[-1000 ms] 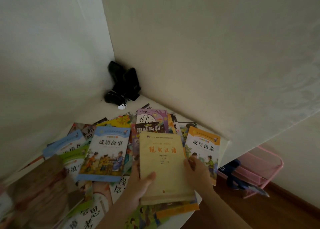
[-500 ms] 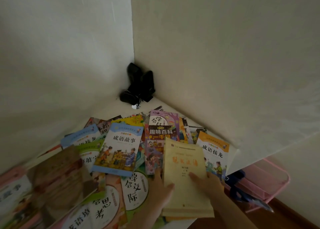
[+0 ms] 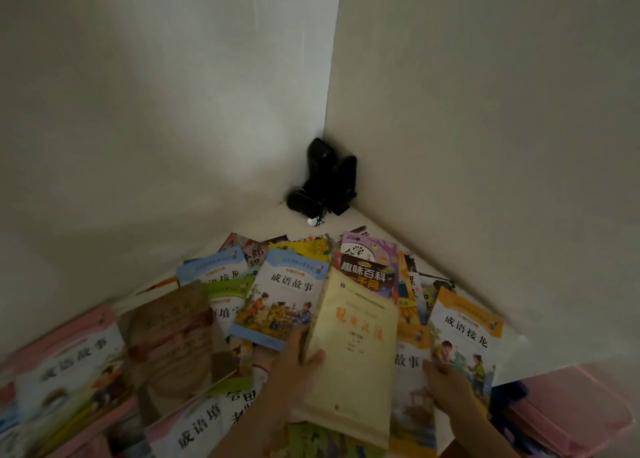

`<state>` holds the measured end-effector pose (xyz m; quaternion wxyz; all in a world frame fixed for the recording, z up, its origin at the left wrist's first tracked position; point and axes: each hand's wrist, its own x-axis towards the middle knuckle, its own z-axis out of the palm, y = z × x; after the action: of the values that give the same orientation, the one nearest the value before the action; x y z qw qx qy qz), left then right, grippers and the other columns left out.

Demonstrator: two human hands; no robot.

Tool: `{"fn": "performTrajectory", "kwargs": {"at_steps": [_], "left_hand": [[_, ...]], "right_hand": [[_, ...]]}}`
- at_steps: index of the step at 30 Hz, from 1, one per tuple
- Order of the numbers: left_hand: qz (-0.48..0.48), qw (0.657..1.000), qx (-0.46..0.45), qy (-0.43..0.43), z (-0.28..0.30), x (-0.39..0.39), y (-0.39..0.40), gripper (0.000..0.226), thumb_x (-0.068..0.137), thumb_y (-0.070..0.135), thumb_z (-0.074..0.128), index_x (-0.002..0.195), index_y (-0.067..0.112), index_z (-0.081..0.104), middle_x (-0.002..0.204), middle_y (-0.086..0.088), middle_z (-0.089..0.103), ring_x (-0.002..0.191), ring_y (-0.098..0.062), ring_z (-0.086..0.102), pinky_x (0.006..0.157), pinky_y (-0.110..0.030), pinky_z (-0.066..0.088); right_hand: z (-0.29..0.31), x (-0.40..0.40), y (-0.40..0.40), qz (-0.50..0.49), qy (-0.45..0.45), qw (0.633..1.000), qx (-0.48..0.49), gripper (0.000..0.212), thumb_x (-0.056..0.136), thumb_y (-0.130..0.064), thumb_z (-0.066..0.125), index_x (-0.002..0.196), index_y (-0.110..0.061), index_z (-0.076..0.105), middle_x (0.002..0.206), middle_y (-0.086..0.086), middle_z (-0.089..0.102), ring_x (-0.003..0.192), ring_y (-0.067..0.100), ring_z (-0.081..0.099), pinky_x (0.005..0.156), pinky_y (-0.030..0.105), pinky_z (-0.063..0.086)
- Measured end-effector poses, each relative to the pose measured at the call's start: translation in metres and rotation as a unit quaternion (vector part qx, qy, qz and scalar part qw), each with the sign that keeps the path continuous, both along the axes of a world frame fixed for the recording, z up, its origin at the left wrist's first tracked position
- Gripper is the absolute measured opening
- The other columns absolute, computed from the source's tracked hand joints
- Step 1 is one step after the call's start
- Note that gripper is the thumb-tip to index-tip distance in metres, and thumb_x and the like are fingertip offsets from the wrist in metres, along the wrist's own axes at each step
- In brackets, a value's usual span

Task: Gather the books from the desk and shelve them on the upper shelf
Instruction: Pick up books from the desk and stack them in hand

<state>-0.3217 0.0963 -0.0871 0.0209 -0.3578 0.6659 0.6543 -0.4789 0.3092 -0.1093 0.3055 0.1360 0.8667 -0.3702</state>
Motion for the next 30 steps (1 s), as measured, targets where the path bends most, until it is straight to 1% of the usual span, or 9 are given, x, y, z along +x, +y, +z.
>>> {"fn": "performTrajectory", "kwargs": {"at_steps": [5, 9, 11, 13, 18, 21, 24, 27, 30], "left_hand": [[0.132, 0.990, 0.041, 0.017, 0.016, 0.041, -0.060, 0.040, 0.095, 0.022, 0.057, 0.127, 0.036, 0.039, 0.119, 0.006, 0.055, 0.096, -0.014, 0.062, 0.072, -0.034, 0.056], [0.218, 0.976, 0.009, -0.009, 0.020, 0.083, -0.109, 0.032, 0.093, 0.023, 0.060, 0.121, 0.025, 0.044, 0.118, -0.001, 0.058, 0.091, -0.018, 0.063, 0.071, -0.039, 0.057], [0.245, 0.969, 0.025, -0.017, 0.021, 0.104, -0.124, 0.035, 0.093, 0.022, 0.061, 0.123, 0.023, 0.043, 0.119, -0.003, 0.058, 0.091, -0.020, 0.063, 0.071, -0.041, 0.057], [0.256, 0.966, 0.021, -0.033, 0.017, 0.122, -0.133, 0.044, 0.092, 0.023, 0.061, 0.130, 0.022, 0.040, 0.120, -0.003, 0.056, 0.092, -0.020, 0.062, 0.071, -0.038, 0.057], [0.164, 0.936, -0.239, -0.202, 0.005, 0.118, -0.137, 0.062, 0.089, 0.012, 0.058, 0.144, 0.012, 0.028, 0.145, -0.014, 0.035, 0.129, -0.032, 0.040, 0.099, -0.038, 0.041], [0.071, 0.920, -0.345, -0.173, 0.014, 0.069, -0.111, 0.064, 0.090, 0.017, 0.056, 0.145, 0.018, 0.023, 0.149, -0.010, 0.020, 0.137, -0.030, 0.023, 0.107, -0.037, 0.029], [-0.027, 0.954, -0.288, -0.073, 0.023, 0.006, -0.074, 0.053, 0.093, 0.019, 0.055, 0.142, 0.019, 0.034, 0.143, -0.007, 0.031, 0.133, -0.026, 0.033, 0.103, -0.035, 0.035], [-0.108, 0.961, -0.248, -0.064, 0.015, -0.040, -0.041, 0.049, 0.095, 0.027, 0.052, 0.140, 0.016, 0.037, 0.135, -0.010, 0.040, 0.121, -0.025, 0.046, 0.095, -0.033, 0.040], [-0.148, 0.943, -0.292, -0.063, -0.010, -0.069, -0.025, 0.039, 0.094, 0.042, 0.047, 0.126, 0.020, 0.046, 0.119, -0.006, 0.052, 0.113, -0.026, 0.051, 0.091, -0.036, 0.043]], "right_hand": [[0.020, 0.004, -0.008, 0.012, -0.002, 1.000, 0.011, 0.019, 0.095, -0.015, 0.060, 0.093, 0.004, 0.064, 0.070, 0.011, 0.058, 0.066, 0.029, 0.055, 0.058, 0.035, 0.044], [0.015, 0.012, -0.015, -0.030, 0.018, 0.999, 0.036, 0.046, 0.095, -0.016, 0.057, 0.138, -0.002, 0.048, 0.114, 0.020, 0.063, 0.089, 0.038, 0.062, 0.079, 0.046, 0.054], [0.003, 0.014, -0.017, -0.036, 0.021, 0.999, 0.032, 0.047, 0.095, -0.019, 0.058, 0.138, -0.005, 0.048, 0.136, 0.016, 0.053, 0.112, 0.040, 0.058, 0.095, 0.047, 0.049], [-0.002, 0.018, -0.023, -0.048, -0.022, 0.998, 0.018, 0.035, 0.095, -0.020, 0.059, 0.122, 0.001, 0.056, 0.125, 0.018, 0.058, 0.110, 0.041, 0.059, 0.098, 0.053, 0.048], [0.004, 0.029, -0.041, -0.082, -0.005, 0.997, 0.005, 0.039, 0.094, -0.026, 0.060, 0.124, -0.001, 0.058, 0.112, 0.020, 0.065, 0.093, 0.039, 0.063, 0.085, 0.049, 0.054], [-0.001, 0.026, -0.039, -0.096, 0.008, 0.995, 0.009, 0.035, 0.093, -0.024, 0.063, 0.122, -0.006, 0.061, 0.094, 0.014, 0.069, 0.078, 0.037, 0.067, 0.074, 0.052, 0.059], [-0.004, 0.025, -0.035, -0.101, -0.001, 0.994, -0.028, 0.025, 0.091, -0.019, 0.065, 0.113, -0.006, 0.064, 0.084, 0.015, 0.070, 0.072, 0.036, 0.069, 0.069, 0.056, 0.059], [0.007, 0.022, -0.034, -0.116, -0.007, 0.991, -0.071, 0.028, 0.090, -0.026, 0.067, 0.105, -0.003, 0.066, 0.079, 0.015, 0.067, 0.071, 0.035, 0.065, 0.072, 0.053, 0.058], [0.002, 0.008, -0.036, -0.101, -0.073, 0.986, -0.108, 0.069, 0.084, -0.048, 0.068, 0.134, -0.004, 0.050, 0.121, 0.017, 0.059, 0.099, 0.034, 0.060, 0.083, 0.044, 0.054]]}}
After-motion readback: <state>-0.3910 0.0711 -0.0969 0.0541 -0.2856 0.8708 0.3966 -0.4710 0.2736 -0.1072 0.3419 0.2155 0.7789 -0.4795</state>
